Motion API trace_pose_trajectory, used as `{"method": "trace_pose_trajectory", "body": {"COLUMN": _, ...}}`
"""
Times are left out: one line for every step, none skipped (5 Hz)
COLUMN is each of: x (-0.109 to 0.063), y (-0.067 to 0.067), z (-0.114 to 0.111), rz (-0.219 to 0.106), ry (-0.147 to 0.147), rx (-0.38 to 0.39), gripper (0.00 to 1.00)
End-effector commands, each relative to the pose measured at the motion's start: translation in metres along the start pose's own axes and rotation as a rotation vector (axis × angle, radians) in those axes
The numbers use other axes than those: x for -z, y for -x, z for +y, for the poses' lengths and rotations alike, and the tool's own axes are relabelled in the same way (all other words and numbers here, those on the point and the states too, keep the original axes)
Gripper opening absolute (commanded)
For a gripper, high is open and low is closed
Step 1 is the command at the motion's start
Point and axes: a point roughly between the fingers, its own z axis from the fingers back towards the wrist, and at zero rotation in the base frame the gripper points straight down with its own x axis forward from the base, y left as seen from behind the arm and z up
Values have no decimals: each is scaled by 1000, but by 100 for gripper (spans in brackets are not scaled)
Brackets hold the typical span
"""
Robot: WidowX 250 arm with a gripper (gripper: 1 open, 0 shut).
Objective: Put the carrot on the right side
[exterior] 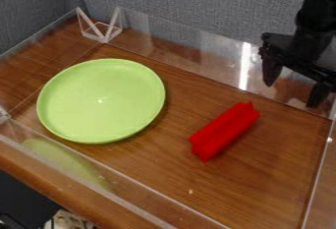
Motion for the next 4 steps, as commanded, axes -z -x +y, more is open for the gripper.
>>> {"method": "trace_pose_trajectory", "body": {"x": -19, "y": -17, "z": -5, "rz": -78, "ry": 10, "rx": -52, "gripper": 100}}
{"method": "trace_pose_trajectory", "body": {"x": -12, "y": -26, "z": 4, "rz": -78, "ry": 15, "rx": -61, "gripper": 100}}
{"method": "trace_pose_trajectory", "body": {"x": -3, "y": -35, "z": 13, "rz": -73, "ry": 20, "rx": -70, "gripper": 100}}
{"method": "trace_pose_trajectory", "body": {"x": 7, "y": -43, "z": 21, "rz": -67, "ry": 23, "rx": -78, "gripper": 100}}
